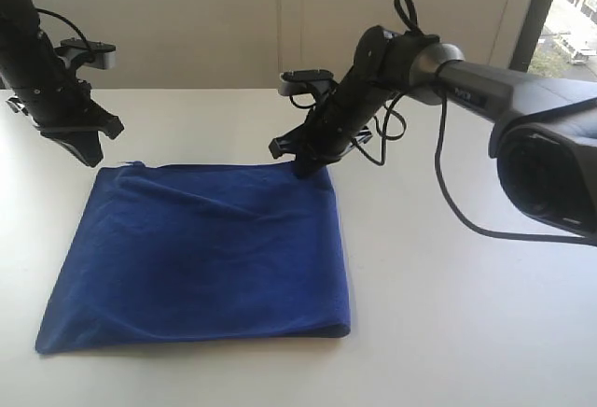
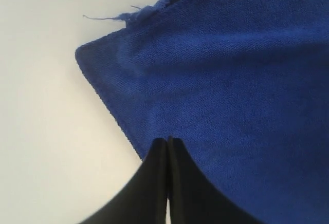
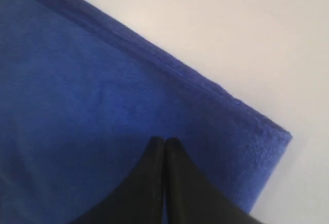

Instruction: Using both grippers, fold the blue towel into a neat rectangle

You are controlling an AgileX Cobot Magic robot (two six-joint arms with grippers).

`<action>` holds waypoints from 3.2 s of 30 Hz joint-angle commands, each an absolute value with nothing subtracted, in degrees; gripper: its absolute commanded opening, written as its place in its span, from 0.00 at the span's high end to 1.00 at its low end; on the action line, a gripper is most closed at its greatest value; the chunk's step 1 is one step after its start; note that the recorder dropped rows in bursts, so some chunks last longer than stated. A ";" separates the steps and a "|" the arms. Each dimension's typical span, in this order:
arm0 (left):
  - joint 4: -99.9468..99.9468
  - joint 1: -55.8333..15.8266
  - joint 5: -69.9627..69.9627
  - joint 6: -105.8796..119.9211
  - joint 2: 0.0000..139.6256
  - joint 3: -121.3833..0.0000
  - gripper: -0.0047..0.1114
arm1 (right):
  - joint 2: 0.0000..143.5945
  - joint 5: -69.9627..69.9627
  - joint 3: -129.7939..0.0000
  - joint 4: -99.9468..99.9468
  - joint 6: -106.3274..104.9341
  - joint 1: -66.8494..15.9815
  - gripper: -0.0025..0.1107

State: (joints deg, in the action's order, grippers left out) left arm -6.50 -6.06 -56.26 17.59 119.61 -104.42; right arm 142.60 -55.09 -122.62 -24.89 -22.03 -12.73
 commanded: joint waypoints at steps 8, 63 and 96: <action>-7.70 -5.82 -55.77 18.18 118.76 -104.66 0.95 | 145.81 -55.13 -122.65 -5.26 -11.43 -10.61 0.98; -5.73 -5.82 -10.24 -2.66 40.58 -26.82 0.96 | 120.58 -67.41 -89.84 -6.84 -24.27 -7.59 0.98; -5.95 -7.65 -10.59 -2.98 38.67 -26.82 0.96 | 125.93 -56.73 -85.00 -20.77 -23.81 -40.59 0.98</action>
State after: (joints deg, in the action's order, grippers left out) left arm -5.12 -6.63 -10.27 -2.57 39.05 -27.17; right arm 123.05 -59.11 -84.70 -17.95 -23.59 -38.96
